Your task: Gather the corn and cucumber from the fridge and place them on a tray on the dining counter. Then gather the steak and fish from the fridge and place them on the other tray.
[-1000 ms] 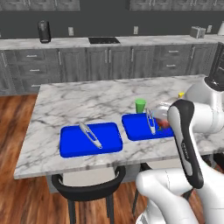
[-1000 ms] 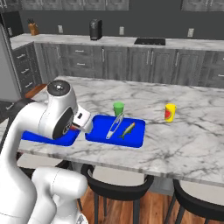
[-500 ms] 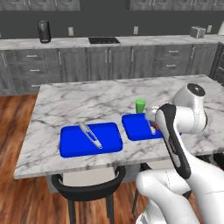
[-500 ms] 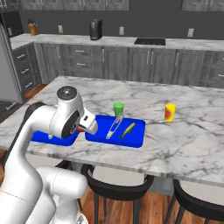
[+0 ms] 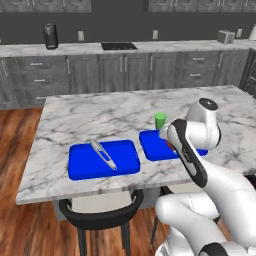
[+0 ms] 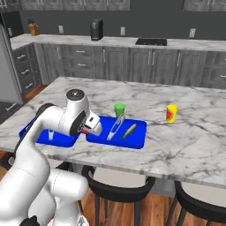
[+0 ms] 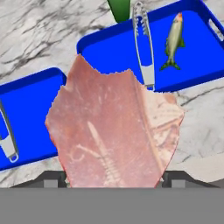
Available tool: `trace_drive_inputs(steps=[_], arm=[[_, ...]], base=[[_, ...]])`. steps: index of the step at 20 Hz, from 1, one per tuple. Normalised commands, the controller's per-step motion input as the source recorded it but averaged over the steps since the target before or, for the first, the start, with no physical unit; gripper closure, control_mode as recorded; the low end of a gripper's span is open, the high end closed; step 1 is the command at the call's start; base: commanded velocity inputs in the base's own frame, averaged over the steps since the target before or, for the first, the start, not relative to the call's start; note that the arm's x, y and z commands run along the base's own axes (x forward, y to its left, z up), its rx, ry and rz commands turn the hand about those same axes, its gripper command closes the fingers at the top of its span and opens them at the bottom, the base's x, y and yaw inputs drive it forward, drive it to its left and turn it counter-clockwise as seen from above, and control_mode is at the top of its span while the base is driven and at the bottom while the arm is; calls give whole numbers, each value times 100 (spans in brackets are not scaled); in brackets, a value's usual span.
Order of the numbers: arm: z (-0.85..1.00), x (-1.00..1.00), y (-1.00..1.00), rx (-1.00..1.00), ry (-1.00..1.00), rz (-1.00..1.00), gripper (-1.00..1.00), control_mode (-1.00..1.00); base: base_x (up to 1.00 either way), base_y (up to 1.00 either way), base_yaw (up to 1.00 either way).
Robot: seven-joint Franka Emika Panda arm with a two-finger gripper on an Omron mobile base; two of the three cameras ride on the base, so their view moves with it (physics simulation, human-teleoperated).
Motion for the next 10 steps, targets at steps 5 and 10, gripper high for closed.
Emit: trace_drive_inputs(steps=[5, 10], arm=[[-19, 50, -6, 0, 11, 3, 100, -100], [-25, 49, -9, 0, 3, 2, 100, -100]], base=[[0, 0, 0], [0, 0, 0]])
